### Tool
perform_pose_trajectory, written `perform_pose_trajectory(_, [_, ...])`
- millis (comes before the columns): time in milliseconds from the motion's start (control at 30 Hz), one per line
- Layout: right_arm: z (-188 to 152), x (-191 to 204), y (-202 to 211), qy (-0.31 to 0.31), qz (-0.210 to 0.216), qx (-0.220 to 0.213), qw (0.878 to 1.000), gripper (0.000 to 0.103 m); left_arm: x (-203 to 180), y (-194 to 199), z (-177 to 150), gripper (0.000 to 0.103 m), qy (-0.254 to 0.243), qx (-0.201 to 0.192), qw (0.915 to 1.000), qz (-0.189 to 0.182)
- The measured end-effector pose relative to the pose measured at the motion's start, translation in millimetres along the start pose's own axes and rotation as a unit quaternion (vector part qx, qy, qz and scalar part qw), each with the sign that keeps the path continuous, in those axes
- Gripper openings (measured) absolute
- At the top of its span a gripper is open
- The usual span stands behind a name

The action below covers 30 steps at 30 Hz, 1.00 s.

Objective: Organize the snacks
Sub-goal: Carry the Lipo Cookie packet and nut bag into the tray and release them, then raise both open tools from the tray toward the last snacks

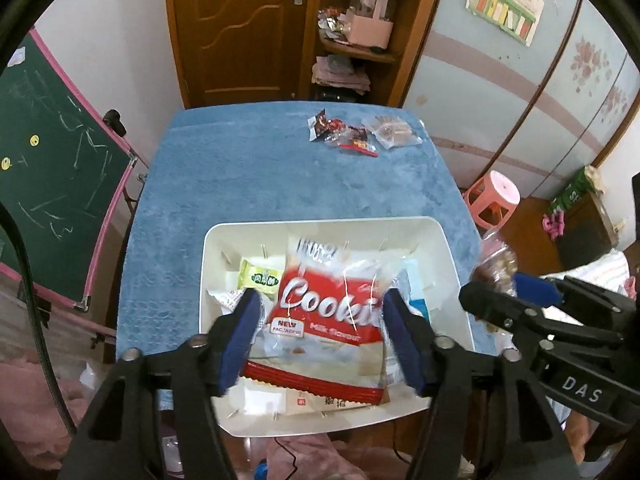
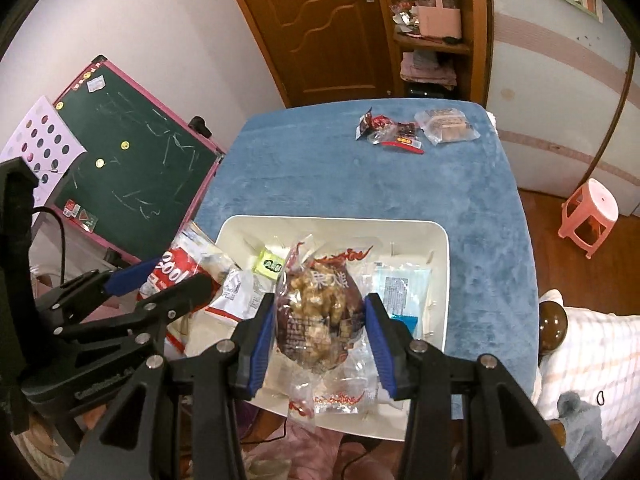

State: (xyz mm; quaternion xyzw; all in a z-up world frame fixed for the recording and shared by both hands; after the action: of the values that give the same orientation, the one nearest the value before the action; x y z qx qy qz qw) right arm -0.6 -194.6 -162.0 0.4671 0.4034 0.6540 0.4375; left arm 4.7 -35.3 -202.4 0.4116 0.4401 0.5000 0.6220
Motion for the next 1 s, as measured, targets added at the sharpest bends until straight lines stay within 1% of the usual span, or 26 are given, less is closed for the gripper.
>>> perform_pose_trajectory(67, [2,-1,1,-0.006,0.008,-0.001,1.000,0.048,3,5,2,0.084,0.004,-0.010,0.9999,-0.010])
perform_pose_trajectory(167, [5,-4,7,-0.014,0.017,-0.012,1.000,0.051,8,13,5,0.086,0.009,-0.027,0.9995,-0.014])
perform_pose_trajectory(333, [8,-5,14,-0.019,0.020,-0.029,0.999,0.052,19,15,10,0.087,0.031,-0.027,0.9989,-0.020])
perform_pose_trajectory(500, [10,-4,17,-0.014,0.008,-0.035,0.999,0.052,27,13,12,0.087,0.044,-0.022,0.9985,-0.025])
perform_pose_trajectory(767, [11,-4,18,-0.011,0.011,-0.035,0.999,0.052,21,13,14,0.087,0.035,-0.023,0.9991,-0.010])
perform_pose_trajectory(1000, [8,-12,23,-0.014,0.012,-0.040,0.999,0.052,9,17,14,0.087,0.026,-0.027,0.9993,-0.006])
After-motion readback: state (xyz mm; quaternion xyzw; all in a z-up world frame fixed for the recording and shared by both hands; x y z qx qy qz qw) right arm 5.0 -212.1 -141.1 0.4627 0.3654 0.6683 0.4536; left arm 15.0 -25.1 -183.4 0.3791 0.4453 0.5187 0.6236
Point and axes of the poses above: each gripper's, at about its wrist camera, not at the fingertips, and y roughly against the way its jaws point, x to its left, z to its top, the point moved 3 cm from there along -y, roughly the way its jaws point, and after that the axes turned 14 degrees about x, right-handed, at the moved point
